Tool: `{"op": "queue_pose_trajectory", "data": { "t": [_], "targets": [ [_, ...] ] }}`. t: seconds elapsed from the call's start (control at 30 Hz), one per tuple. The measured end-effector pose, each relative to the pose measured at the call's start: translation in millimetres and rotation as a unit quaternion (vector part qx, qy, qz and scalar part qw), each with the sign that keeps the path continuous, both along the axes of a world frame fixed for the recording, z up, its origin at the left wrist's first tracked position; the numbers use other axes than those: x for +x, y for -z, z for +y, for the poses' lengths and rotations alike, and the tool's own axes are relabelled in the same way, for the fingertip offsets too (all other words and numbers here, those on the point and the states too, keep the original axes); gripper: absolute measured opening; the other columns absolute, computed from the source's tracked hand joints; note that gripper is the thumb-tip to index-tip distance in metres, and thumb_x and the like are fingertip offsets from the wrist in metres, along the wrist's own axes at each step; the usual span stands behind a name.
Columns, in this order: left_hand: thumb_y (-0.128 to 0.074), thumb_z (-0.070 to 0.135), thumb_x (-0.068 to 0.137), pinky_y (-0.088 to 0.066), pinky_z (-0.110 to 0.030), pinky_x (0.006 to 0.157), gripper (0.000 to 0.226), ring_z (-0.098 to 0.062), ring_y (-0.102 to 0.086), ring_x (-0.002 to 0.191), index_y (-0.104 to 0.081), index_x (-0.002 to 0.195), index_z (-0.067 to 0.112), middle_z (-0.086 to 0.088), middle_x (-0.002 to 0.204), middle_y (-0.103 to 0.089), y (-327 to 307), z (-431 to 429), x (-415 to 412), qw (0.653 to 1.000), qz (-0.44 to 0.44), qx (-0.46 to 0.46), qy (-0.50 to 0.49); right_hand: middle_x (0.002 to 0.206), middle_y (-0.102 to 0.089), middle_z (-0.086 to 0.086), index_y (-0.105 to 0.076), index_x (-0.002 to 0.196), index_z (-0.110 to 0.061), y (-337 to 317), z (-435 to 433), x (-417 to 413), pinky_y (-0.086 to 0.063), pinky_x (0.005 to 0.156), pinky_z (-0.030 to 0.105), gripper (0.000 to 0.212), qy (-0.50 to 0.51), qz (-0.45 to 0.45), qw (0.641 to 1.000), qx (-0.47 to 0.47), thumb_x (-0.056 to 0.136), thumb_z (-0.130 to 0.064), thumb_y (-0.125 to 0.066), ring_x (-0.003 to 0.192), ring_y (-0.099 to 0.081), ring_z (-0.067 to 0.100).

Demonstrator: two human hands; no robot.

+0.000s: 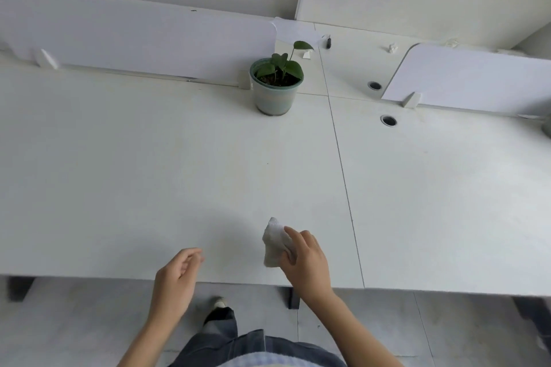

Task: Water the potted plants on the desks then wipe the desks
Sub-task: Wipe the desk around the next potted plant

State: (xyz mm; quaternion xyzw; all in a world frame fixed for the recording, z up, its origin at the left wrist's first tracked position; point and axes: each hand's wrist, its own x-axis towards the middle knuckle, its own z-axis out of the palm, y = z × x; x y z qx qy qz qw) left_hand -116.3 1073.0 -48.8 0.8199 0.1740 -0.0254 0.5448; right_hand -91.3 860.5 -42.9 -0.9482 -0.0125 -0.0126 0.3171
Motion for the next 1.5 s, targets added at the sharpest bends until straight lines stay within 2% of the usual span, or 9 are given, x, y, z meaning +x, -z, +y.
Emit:
{"op": "queue_pose_trajectory", "data": {
  "t": [0.07,0.2,0.3,0.53,0.7,0.87,1.17,1.37,1.5],
  "targets": [
    [-0.048,0.005,0.091,-0.043,-0.005,0.068,0.023,-0.025,-0.062,0.088,-0.06,0.081,0.022,0.001,0.081,-0.066,-0.9,-17.5,-28.4,0.999,0.002,-0.013,-0.037,0.084,-0.05,0.006,-0.059,0.112,-0.005,-0.1,-6.9,-13.8,-0.027,0.054,0.015,0.04,-0.029,-0.013,0.999,0.016,0.075,-0.016,-0.045,0.08,-0.04,0.02],
    [-0.052,0.006,0.089,-0.045,-0.005,0.065,0.043,-0.016,-0.067,0.082,-0.062,0.069,0.042,0.012,0.069,-0.069,4.9,-44.1,-90.9,0.998,0.05,0.01,-0.022,0.082,-0.056,0.013,-0.061,0.106,-0.003,4.9,-14.7,-44.2,-0.037,0.062,0.03,0.033,-0.111,-0.015,0.993,0.033,0.075,-0.012,-0.052,0.077,-0.04,0.021],
    [-0.055,0.01,0.088,-0.049,-0.025,0.075,0.044,-0.014,-0.067,0.082,-0.059,0.065,0.048,0.018,0.069,-0.067,6.6,-41.4,-132.0,0.995,0.07,0.056,-0.053,0.088,-0.058,0.015,-0.06,0.108,-0.004,10.4,-9.1,-64.7,-0.041,0.062,0.033,0.034,-0.169,-0.005,0.985,0.033,0.076,-0.014,-0.051,0.077,-0.051,0.028],
    [-0.052,0.009,0.09,-0.047,-0.032,0.071,0.03,-0.026,-0.065,0.08,-0.06,0.066,0.025,0.001,0.074,-0.069,-6.6,-19.3,-195.3,0.971,0.056,0.033,-0.229,0.091,-0.042,0.001,-0.056,0.116,-0.005,6.4,28.5,-101.0,-0.041,0.064,0.031,0.046,-0.262,0.043,0.964,0.013,0.078,-0.022,-0.038,0.085,-0.055,0.03],
    [-0.052,0.013,0.09,-0.049,-0.033,0.076,0.029,-0.017,-0.065,0.077,-0.06,0.067,0.028,0.003,0.075,-0.069,0.4,5.6,-230.3,0.971,0.076,0.023,-0.226,0.101,-0.055,0.014,-0.056,0.12,-0.007,13.1,65.4,-117.3,-0.037,0.06,0.029,0.038,-0.274,0.033,0.961,0.002,0.083,-0.009,-0.05,0.083,-0.055,0.031],
    [-0.053,0.018,0.091,-0.041,-0.012,0.069,0.02,-0.007,-0.061,0.085,-0.06,0.077,0.03,0.008,0.085,-0.067,4.6,78.9,-275.9,0.964,0.076,0.026,-0.252,0.097,-0.051,0.008,-0.056,0.119,-0.009,17.4,151.9,-145.6,-0.035,0.059,0.028,0.036,-0.303,0.028,0.953,0.008,0.084,-0.007,-0.052,0.076,-0.048,0.025],
    [-0.046,0.014,0.093,-0.036,-0.031,0.077,0.02,-0.027,-0.06,0.084,-0.064,0.089,0.005,-0.01,0.088,-0.065,4.7,224.9,-384.2,0.853,0.072,-0.045,-0.515,0.1,-0.059,0.013,-0.059,0.119,-0.009,22.4,314.9,-222.2,-0.036,0.058,0.024,0.044,-0.422,0.058,0.904,0.021,0.077,-0.016,-0.047,0.079,-0.059,0.031],
    [-0.05,0.008,0.09,-0.04,-0.033,0.072,0.021,-0.031,-0.063,0.081,-0.064,0.075,0.013,-0.011,0.082,-0.069,33.4,259.9,-378.3,0.847,0.119,-0.129,-0.502,0.072,-0.061,0.005,-0.065,0.095,-0.013,28.9,376.0,-218.5,-0.033,0.042,0.012,0.032,-0.466,0.078,0.881,-0.032,0.063,-0.011,-0.058,0.051,-0.06,0.019],
    [-0.049,0.01,0.091,-0.041,-0.031,0.071,0.018,-0.026,-0.062,0.079,-0.065,0.082,0.009,-0.012,0.085,-0.069,39.5,312.5,-339.4,0.854,0.134,-0.128,-0.485,0.076,-0.062,0.007,-0.066,0.097,-0.011,34.7,424.6,-185.6,-0.021,0.045,0.002,0.038,-0.465,0.069,0.882,-0.031,0.07,-0.023,-0.042,0.054,-0.059,0.021]
  ]
}}
